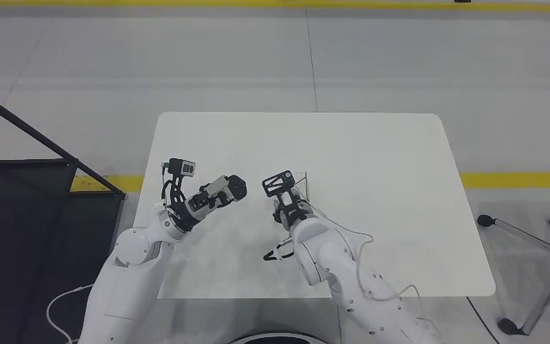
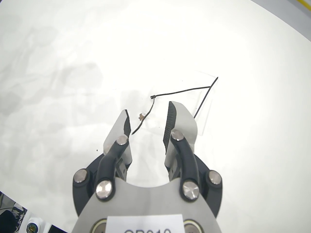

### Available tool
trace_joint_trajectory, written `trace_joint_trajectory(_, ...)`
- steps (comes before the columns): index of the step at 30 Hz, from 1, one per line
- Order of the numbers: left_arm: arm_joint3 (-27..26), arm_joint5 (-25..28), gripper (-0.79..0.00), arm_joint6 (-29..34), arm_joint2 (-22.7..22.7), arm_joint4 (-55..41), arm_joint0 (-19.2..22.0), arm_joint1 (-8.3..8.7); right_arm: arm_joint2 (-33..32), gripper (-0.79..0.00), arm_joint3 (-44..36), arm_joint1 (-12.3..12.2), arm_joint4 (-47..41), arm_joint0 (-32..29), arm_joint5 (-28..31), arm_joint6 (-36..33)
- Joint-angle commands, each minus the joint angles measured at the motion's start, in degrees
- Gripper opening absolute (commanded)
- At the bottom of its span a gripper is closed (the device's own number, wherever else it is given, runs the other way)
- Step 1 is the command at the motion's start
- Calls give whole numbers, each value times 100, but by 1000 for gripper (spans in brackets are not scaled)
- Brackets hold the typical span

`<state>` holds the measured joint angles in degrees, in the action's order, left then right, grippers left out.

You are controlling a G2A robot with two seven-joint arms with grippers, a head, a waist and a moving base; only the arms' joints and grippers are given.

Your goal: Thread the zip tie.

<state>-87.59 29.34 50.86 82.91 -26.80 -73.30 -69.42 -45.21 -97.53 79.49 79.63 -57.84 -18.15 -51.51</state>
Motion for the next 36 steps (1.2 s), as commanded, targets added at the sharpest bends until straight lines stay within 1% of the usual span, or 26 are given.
trace_joint_trajectory(1,0,0,0,0,0,0,0,0,-27,-443,-18,8,31,-28,15,3)
trace_joint_trajectory(4,0,0,0,0,0,0,0,0,-71,-431,-63,22,89,-82,41,9)
trace_joint_trajectory(6,0,0,0,0,0,0,0,0,-109,-403,-115,29,152,-121,36,16)
trace_joint_trajectory(7,0,0,0,0,0,0,0,0,-136,-348,-157,30,199,-146,18,28)
trace_joint_trajectory(8,0,0,0,0,0,0,0,0,-169,-237,-222,31,226,-182,0,42)
trace_joint_trajectory(9,0,0,0,0,0,0,0,0,-216,-68,-310,28,246,-227,-16,62)
trace_joint_trajectory(10,0,0,0,0,0,0,0,0,-278,0,-409,22,275,-284,-40,84)
trace_joint_trajectory(17,0,0,0,0,0,0,0,0,-953,0,-1382,-89,382,-953,-2,389)
trace_joint_trajectory(24,0,0,0,0,0,0,0,0,-1786,0,-2361,-192,58,-1736,198,1071)
trace_joint_trajectory(29,0,0,0,0,0,0,0,0,-2315,0,-2774,-241,-259,-2168,388,1342)
trace_joint_trajectory(31,0,0,0,0,0,0,0,0,-2523,0,-2910,-246,-486,-2290,358,1430)
trace_joint_trajectory(36,0,0,-1,0,0,0,0,0,-2571,-1,-2934,-246,-537,-2309,334,1450)
